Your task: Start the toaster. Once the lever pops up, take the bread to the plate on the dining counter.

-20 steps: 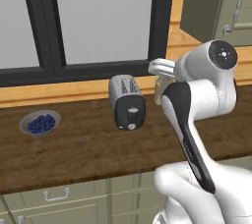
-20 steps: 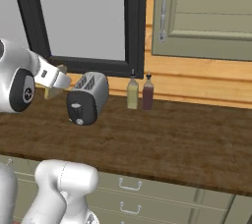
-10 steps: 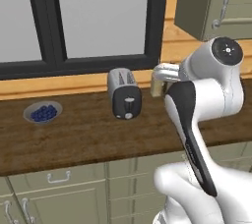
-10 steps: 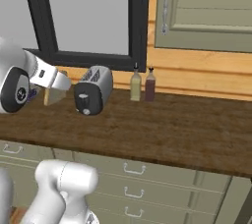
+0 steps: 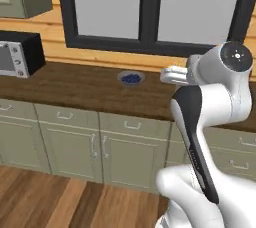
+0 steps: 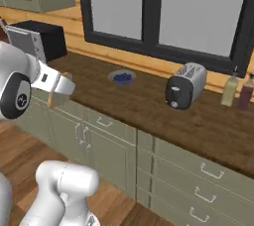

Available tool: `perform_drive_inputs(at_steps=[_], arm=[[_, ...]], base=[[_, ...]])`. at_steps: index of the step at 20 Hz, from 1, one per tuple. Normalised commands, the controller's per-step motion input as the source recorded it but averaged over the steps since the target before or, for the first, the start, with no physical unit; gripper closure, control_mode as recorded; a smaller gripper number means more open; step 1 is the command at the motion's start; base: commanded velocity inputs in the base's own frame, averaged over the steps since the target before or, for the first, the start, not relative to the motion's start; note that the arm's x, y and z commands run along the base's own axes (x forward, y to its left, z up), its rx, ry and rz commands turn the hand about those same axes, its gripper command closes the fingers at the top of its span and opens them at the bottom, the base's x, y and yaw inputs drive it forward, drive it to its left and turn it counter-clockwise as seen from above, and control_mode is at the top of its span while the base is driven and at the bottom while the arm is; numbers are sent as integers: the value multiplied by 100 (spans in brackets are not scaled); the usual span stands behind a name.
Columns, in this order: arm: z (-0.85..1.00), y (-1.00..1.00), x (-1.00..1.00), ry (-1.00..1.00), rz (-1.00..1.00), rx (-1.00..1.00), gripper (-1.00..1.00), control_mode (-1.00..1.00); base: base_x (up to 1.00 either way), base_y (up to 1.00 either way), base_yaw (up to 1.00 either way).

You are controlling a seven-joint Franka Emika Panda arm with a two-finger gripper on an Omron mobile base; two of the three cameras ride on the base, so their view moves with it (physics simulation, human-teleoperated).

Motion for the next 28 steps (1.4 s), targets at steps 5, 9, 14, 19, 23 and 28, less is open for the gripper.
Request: perform_drive_inputs(at_steps=[5, 9, 14, 19, 23, 28], arm=[[0, 0, 0, 0, 0, 0, 100, 100], [0, 0, 0, 0, 0, 0, 100, 100], [0, 0, 0, 0, 0, 0, 100, 100], [0, 0, 0, 0, 0, 0, 100, 100], [0, 0, 0, 0, 0, 0, 100, 100], [0, 0, 0, 0, 0, 0, 100, 100]], base=[[-15, 47, 100], [-6, 51, 99], [0, 53, 97], [4, 59, 90], [61, 44, 77], [99, 6, 68]])
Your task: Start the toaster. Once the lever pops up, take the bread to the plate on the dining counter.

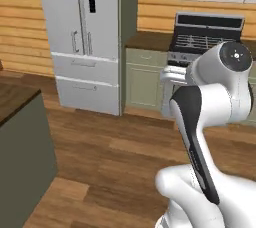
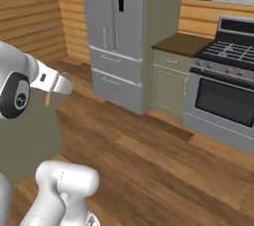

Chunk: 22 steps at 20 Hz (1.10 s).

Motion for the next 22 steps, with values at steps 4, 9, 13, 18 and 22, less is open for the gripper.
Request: perform_drive_inputs(at_steps=[4, 9, 13, 18, 22], arm=[[0, 0, 0, 0, 0, 0, 100, 100], [0, 0, 0, 0, 0, 0, 100, 100], [0, 0, 0, 0, 0, 0, 100, 100], [0, 0, 0, 0, 0, 0, 100, 100], [0, 0, 0, 0, 0, 0, 100, 100]], base=[[100, -2, 59], [100, -10, 55], [100, -12, 54], [100, -27, 50], [100, -68, 38]])
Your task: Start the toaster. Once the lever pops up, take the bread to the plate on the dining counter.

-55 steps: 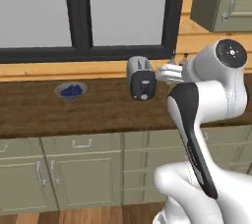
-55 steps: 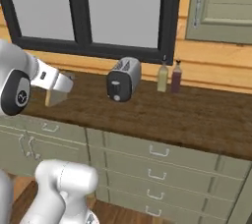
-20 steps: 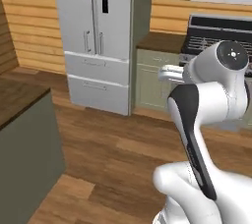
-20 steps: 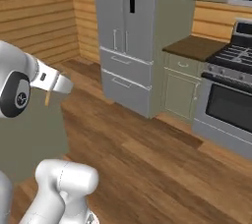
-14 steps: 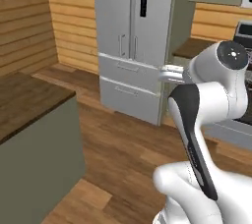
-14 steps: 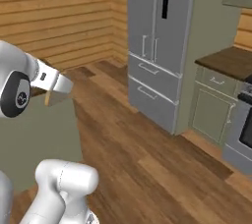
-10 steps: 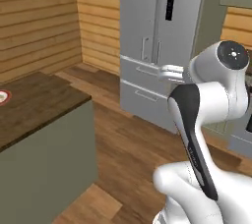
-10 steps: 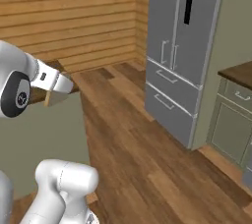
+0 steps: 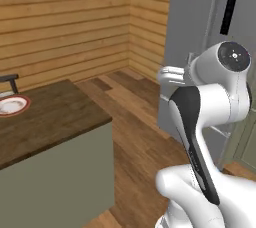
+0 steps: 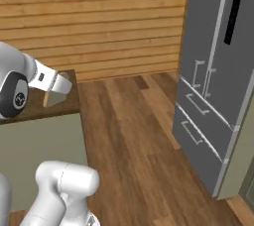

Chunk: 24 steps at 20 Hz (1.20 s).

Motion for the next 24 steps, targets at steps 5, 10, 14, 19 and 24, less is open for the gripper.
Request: perform_drive_inputs(at_steps=[5, 10, 14, 19, 24], arm=[[0, 0, 0, 0, 0, 0, 100, 100], [0, 0, 0, 0, 0, 0, 100, 100], [0, 0, 0, 0, 0, 0, 100, 100], [0, 0, 0, 0, 0, 0, 100, 100], [0, 0, 0, 0, 0, 0, 100, 100]], base=[[100, -79, 35], [100, -61, 39], [100, -49, 44], [100, -40, 42], [100, -36, 38]])
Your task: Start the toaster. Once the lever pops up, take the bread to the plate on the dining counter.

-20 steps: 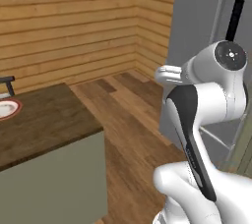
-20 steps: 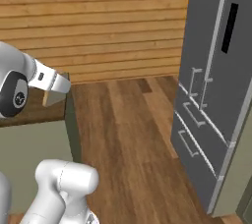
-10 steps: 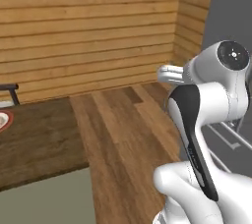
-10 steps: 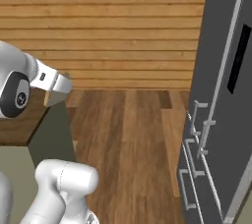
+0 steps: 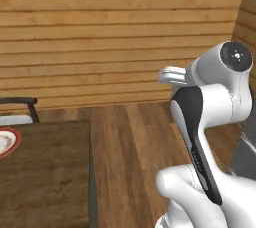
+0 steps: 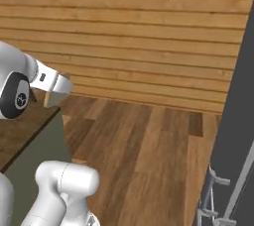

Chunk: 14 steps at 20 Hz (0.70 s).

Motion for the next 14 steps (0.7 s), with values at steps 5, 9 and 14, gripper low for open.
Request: perform_drive_inputs(at_steps=[5, 9, 14], arm=[[0, 0, 0, 0, 0, 0, 100, 100], [0, 0, 0, 0, 0, 0, 100, 100], [0, 0, 0, 0, 0, 0, 100, 100]], base=[[100, -30, 37], [100, -29, 39], [100, -31, 39]])
